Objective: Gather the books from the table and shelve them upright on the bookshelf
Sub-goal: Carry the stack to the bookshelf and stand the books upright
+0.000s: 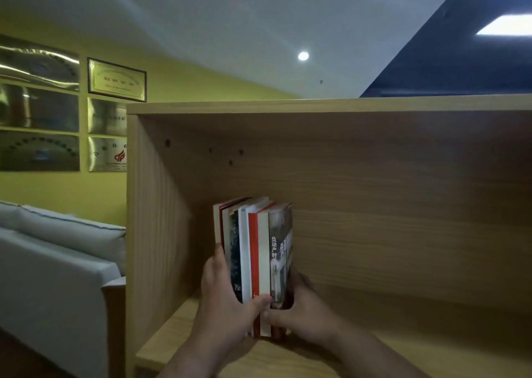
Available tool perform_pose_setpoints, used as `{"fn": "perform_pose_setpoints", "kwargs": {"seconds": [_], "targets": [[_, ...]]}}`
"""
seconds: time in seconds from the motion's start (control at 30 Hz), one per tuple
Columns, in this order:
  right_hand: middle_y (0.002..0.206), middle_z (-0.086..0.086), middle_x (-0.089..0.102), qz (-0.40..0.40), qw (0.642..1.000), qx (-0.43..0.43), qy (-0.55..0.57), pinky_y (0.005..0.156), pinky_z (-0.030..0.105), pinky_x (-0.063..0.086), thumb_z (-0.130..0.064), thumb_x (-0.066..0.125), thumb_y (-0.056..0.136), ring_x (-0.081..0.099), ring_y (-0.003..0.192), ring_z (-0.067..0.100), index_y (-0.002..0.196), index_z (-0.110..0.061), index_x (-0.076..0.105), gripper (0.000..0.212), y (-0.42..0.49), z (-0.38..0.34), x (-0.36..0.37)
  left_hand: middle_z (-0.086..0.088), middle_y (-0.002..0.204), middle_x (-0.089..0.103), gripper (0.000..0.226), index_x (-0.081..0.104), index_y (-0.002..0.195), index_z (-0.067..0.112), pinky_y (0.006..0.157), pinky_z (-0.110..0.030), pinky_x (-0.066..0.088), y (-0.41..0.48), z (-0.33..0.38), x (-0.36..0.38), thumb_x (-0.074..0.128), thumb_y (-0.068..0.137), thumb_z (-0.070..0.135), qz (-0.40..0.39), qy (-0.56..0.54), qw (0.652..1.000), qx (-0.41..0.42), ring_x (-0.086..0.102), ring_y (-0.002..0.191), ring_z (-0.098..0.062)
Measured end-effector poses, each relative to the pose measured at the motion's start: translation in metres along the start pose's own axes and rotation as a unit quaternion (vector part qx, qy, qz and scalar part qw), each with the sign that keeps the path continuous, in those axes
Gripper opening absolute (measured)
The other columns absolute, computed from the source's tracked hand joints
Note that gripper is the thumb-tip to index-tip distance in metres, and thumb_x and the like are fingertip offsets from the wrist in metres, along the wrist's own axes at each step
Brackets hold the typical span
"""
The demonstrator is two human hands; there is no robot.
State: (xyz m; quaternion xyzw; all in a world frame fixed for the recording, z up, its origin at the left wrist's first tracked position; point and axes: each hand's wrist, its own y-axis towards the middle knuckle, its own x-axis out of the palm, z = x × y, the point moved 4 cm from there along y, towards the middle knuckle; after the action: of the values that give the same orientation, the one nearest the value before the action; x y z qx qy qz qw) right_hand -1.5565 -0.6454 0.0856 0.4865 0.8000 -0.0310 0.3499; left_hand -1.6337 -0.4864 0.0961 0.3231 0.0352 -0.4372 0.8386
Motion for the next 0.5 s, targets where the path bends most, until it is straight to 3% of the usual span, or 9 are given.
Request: {"fn": "perform_pose_setpoints", "kwargs": {"seconds": [0.07, 0.13, 0.2, 0.33, 0.5], "targets": [[0.120, -0.025, 0.052, 0.010, 1.000, 0.003, 0.012, 0.086, 0.003, 0.048, -0.039, 0.085, 0.072, 0.055, 0.103, -0.024, 0.137, -0.044, 0.043, 0.078, 0.006, 0.001, 0.007, 0.019, 0.152, 0.013, 0.129, -0.007, 0.158, 0.031, 0.121, -0.037, 0.026, 0.005, -0.006, -0.001, 0.087, 0.070, 0.032, 0.009, -0.008, 1.000, -0.005, 0.020, 0.146, -0.011], [0.127, -0.016, 0.058, 0.044, 0.999, 0.014, 0.013, 0.097, 0.024, 0.055, -0.050, 0.085, 0.064, 0.062, 0.110, -0.007, 0.133, -0.051, 0.046, 0.080, 0.009, 0.006, 0.011, 0.020, 0.152, 0.014, 0.123, -0.006, 0.157, 0.034, 0.120, -0.040, 0.029, 0.008, -0.010, -0.002, 0.084, 0.074, 0.033, 0.006, -0.017, 1.000, -0.003, 0.022, 0.144, -0.010], [0.126, -0.017, 0.062, 0.055, 0.998, 0.018, 0.012, 0.097, 0.032, 0.057, -0.052, 0.084, 0.060, 0.065, 0.109, -0.003, 0.131, -0.051, 0.047, 0.080, 0.011, 0.012, 0.012, 0.019, 0.152, 0.017, 0.109, -0.004, 0.157, 0.036, 0.119, -0.039, 0.031, 0.009, -0.011, -0.003, 0.076, 0.083, 0.033, -0.011, -0.023, 1.000, 0.007, 0.025, 0.141, -0.006], [0.124, -0.023, 0.066, 0.052, 0.999, 0.011, -0.001, 0.099, 0.030, 0.055, -0.053, 0.082, 0.063, 0.065, 0.110, -0.006, 0.139, -0.054, 0.039, 0.088, 0.008, 0.011, 0.012, 0.023, 0.144, 0.027, 0.098, 0.000, 0.157, 0.039, 0.116, -0.040, 0.037, 0.018, -0.016, -0.015, 0.070, 0.088, 0.036, -0.049, 0.028, 0.998, 0.032, 0.032, 0.138, -0.003], [0.120, -0.024, 0.068, 0.000, 1.000, 0.006, 0.000, 0.092, 0.010, 0.049, -0.045, 0.075, 0.079, 0.061, 0.109, -0.013, 0.151, -0.050, 0.025, 0.088, 0.018, 0.004, 0.019, 0.019, 0.160, 0.021, 0.097, 0.000, 0.158, 0.039, 0.119, -0.041, 0.035, 0.024, -0.025, -0.025, 0.069, 0.089, 0.036, -0.059, 0.072, 0.995, 0.031, 0.026, 0.145, -0.004]]}}
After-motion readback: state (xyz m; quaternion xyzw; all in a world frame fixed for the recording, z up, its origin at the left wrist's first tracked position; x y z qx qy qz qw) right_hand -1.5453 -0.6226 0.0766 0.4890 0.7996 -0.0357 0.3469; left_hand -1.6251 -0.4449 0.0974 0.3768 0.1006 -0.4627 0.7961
